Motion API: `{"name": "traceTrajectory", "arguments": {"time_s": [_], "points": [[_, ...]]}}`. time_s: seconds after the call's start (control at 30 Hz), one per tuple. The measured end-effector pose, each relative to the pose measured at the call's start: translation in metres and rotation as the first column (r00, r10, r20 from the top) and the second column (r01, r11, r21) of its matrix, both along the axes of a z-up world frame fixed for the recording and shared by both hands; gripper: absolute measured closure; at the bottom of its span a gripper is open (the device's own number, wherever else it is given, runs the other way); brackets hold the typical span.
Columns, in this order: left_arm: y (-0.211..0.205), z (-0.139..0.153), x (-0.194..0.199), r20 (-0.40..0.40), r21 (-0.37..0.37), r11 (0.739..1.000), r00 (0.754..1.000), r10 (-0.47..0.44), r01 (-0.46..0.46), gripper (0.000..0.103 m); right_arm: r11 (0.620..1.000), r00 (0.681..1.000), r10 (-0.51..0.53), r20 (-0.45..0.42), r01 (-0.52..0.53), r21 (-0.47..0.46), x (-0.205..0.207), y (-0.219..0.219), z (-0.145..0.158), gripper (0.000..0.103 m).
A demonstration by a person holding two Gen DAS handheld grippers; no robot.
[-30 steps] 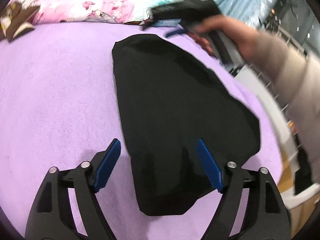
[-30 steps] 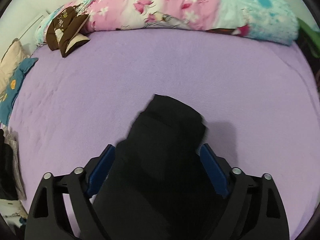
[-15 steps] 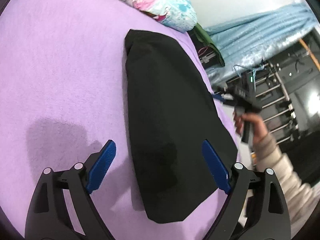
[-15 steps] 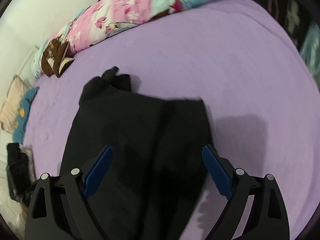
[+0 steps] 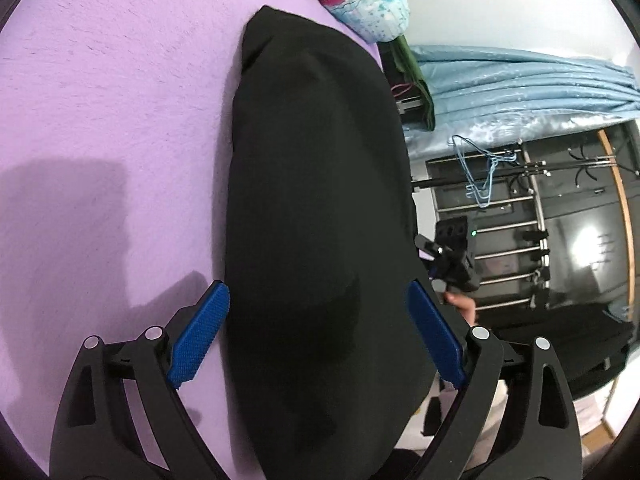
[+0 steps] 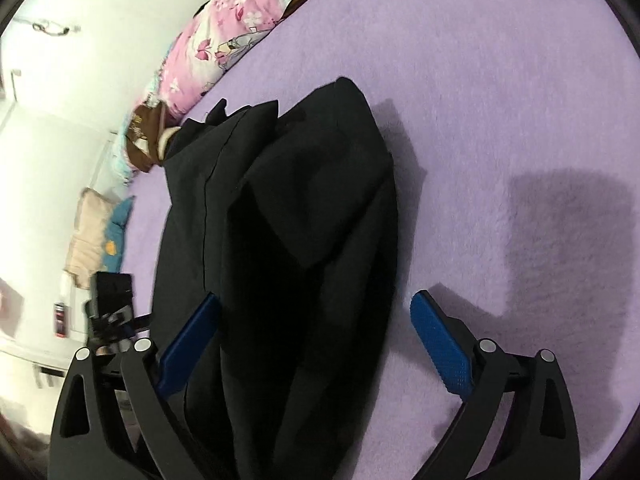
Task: Fold large clothes
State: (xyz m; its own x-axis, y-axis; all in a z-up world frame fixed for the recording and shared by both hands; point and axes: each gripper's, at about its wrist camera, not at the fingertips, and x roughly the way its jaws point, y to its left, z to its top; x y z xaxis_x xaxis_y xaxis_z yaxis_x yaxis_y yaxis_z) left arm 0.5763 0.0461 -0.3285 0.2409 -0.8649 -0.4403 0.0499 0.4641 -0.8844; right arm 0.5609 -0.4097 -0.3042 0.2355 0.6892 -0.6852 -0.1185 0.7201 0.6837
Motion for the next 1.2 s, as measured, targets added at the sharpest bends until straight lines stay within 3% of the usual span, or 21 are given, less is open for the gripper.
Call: {"name": "traceTrajectory", "arguments": {"time_s": [0.17, 0.43, 0.5, 0.57, 0.6, 0.77, 0.83, 1.07, 1.2], "points": [[-0.008, -0.012, 0.016, -0.029, -0.02, 1.0, 1.0, -0.013, 0.012, 0.016, 0.995, 1.0, 0.019, 0.008, -0.02, 0.093, -0.003, -0.003, -0.013, 0.007], [-0.024, -0.019, 0.033, -0.025, -0.05, 0.997, 0.998, -0.052, 0.05, 0.016, 0.992, 0.996, 0.086, 0.029, -0.088, 0.09, -0.003, 0.019, -0.024, 0.007], [-0.029, -0.018, 0.036, -0.025, -0.028, 0.998, 0.998, -0.065, 0.065, 0.019, 0.989, 0.992, 0.12, 0.041, -0.123, 0.077, -0.003, 0.028, -0.024, 0.017], [-0.03, -0.019, 0.038, -0.034, -0.007, 0.998, 0.997, -0.065, 0.065, 0.031, 0.989, 0.991, 0.131, 0.038, -0.133, 0.067, -0.004, 0.032, -0.026, 0.043], [-0.03, -0.02, 0.038, -0.04, -0.008, 0.998, 0.997, -0.063, 0.062, 0.039, 0.989, 0.991, 0.131, 0.033, -0.133, 0.069, -0.003, 0.033, -0.027, 0.047], [-0.027, -0.018, 0.034, -0.035, -0.008, 0.999, 0.998, -0.054, 0.054, 0.055, 0.982, 0.987, 0.145, 0.063, -0.151, 0.111, -0.008, 0.04, -0.018, 0.078], [-0.024, -0.014, 0.032, -0.028, -0.018, 0.998, 0.998, -0.053, 0.052, 0.067, 0.98, 0.986, 0.148, 0.076, -0.156, 0.123, -0.011, 0.043, -0.013, 0.087], [-0.033, 0.039, 0.014, 0.03, -0.028, 0.997, 0.997, -0.065, 0.066, 0.08, 0.957, 0.962, 0.211, 0.173, -0.239, 0.163, -0.034, 0.063, 0.041, 0.09], [-0.025, 0.084, -0.008, 0.072, -0.044, 0.997, 0.996, -0.056, 0.059, 0.08, 0.95, 0.949, 0.228, 0.219, -0.266, 0.165, -0.053, 0.082, 0.079, 0.09]]}}
